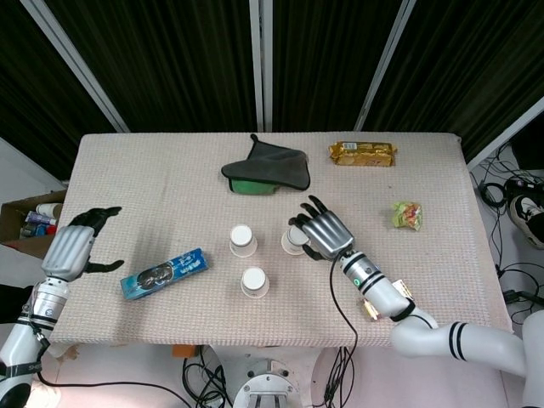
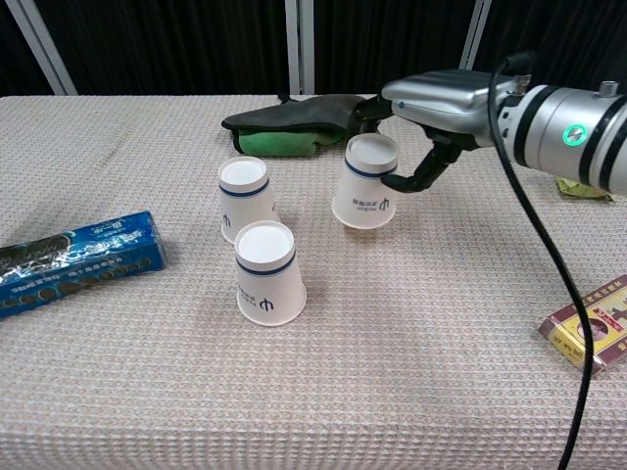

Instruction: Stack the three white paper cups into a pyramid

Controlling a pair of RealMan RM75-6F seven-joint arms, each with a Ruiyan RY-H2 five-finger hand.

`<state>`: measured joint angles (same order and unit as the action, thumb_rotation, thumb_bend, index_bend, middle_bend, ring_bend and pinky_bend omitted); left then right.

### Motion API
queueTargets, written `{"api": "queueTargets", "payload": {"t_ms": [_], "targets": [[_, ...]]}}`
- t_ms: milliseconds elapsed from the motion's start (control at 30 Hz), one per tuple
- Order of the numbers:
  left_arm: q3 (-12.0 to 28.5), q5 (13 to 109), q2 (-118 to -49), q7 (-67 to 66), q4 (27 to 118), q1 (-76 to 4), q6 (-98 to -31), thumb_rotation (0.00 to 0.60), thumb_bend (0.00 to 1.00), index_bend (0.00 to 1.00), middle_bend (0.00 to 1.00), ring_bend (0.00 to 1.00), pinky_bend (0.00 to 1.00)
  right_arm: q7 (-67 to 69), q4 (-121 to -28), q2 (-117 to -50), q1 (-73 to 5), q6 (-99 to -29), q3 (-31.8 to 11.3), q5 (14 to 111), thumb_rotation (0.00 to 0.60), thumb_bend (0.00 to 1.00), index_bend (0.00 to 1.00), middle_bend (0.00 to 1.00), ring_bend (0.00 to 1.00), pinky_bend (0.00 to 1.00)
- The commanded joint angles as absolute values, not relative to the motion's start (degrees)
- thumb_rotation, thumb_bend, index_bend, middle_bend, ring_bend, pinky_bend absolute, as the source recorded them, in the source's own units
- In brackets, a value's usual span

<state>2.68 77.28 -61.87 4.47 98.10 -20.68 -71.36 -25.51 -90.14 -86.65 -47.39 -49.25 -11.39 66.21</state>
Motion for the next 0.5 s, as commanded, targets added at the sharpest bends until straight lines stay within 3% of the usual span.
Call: {"api": "queueTargets", "payload": {"t_ms": [33, 500], "targets": [[2.61, 77.46, -61.87, 4.5, 97.93, -20.5, -71.25, 0.6, 0.1, 0.13, 0.19, 0.14, 0.2, -28.19, -88.42, -89.66, -50.21, -47.96, -12.86, 63.04, 0.6, 0.37, 0.41, 0.37, 0.1, 0.08], [2.65, 78.17, -62.62, 5.91, 95.79, -19.63, -70.17, 0.6, 0.1, 0.13, 0.19, 0.14, 0.2, -33.58, -83.52, -96.66, -56.25, -47.42, -13.37, 54.39, 0.6, 0.37, 0.41, 0.36, 0.1, 0.08]]}}
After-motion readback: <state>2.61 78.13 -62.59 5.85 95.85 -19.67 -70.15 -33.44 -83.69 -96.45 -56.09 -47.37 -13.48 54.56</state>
